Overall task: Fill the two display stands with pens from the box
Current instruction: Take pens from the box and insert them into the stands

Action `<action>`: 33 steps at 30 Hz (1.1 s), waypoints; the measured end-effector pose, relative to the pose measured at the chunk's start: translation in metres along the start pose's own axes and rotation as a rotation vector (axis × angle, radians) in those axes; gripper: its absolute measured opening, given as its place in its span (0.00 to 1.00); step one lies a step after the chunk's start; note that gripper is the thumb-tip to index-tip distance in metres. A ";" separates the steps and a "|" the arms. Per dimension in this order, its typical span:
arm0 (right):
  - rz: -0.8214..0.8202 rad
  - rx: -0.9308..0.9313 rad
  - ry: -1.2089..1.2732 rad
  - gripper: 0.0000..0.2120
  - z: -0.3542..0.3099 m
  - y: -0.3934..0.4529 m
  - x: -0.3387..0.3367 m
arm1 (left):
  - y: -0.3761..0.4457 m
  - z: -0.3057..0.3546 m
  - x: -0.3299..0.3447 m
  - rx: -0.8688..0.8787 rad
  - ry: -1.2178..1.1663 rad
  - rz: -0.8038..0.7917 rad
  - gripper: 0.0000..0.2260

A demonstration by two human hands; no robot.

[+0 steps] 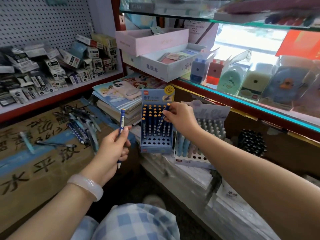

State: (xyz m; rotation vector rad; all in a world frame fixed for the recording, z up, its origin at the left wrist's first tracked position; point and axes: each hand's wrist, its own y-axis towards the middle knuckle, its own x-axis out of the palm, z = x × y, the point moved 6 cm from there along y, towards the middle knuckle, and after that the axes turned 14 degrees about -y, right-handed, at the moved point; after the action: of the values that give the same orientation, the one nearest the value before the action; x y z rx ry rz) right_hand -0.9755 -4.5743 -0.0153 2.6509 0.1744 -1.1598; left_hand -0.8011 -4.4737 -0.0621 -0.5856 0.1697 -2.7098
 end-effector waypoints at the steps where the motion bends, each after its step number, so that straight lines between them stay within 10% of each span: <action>1: 0.002 0.003 -0.036 0.06 0.000 0.003 0.008 | 0.001 0.002 -0.002 0.002 -0.023 0.003 0.10; 33: -0.193 0.085 -0.472 0.11 0.010 0.004 0.073 | 0.009 0.011 -0.027 0.044 -0.012 0.022 0.07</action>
State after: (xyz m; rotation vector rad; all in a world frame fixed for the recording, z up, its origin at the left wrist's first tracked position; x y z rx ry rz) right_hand -0.9326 -4.5803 -0.0747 2.3812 0.3021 -1.8521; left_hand -0.7705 -4.4725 -0.0638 -0.5836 0.1121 -2.6811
